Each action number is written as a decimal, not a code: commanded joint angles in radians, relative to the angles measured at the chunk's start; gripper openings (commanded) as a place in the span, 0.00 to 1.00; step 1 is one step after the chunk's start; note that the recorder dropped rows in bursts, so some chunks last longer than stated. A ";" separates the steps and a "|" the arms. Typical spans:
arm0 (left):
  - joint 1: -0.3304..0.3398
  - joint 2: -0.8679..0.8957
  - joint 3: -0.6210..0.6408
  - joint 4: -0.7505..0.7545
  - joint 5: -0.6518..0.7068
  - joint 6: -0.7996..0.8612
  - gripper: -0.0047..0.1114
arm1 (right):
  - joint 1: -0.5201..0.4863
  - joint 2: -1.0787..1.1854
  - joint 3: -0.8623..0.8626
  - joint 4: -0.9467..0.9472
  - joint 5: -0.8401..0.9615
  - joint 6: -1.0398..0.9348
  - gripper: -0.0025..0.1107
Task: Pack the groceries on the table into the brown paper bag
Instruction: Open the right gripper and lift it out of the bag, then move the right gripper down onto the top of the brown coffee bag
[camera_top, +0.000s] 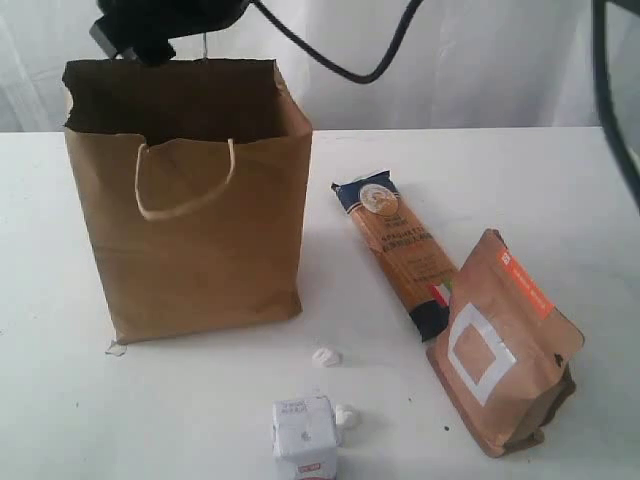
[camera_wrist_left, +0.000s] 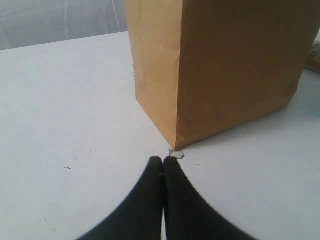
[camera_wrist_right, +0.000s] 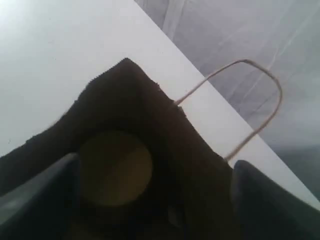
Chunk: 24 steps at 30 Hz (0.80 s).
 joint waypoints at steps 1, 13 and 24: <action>0.005 -0.005 0.004 -0.005 0.002 -0.006 0.04 | 0.000 -0.078 -0.009 -0.037 0.071 0.031 0.63; 0.005 -0.005 0.004 -0.005 0.002 -0.006 0.04 | 0.000 -0.502 0.260 -0.196 0.246 0.152 0.61; 0.005 -0.005 0.004 -0.005 0.002 -0.006 0.04 | 0.000 -0.917 0.827 -0.141 0.206 0.258 0.61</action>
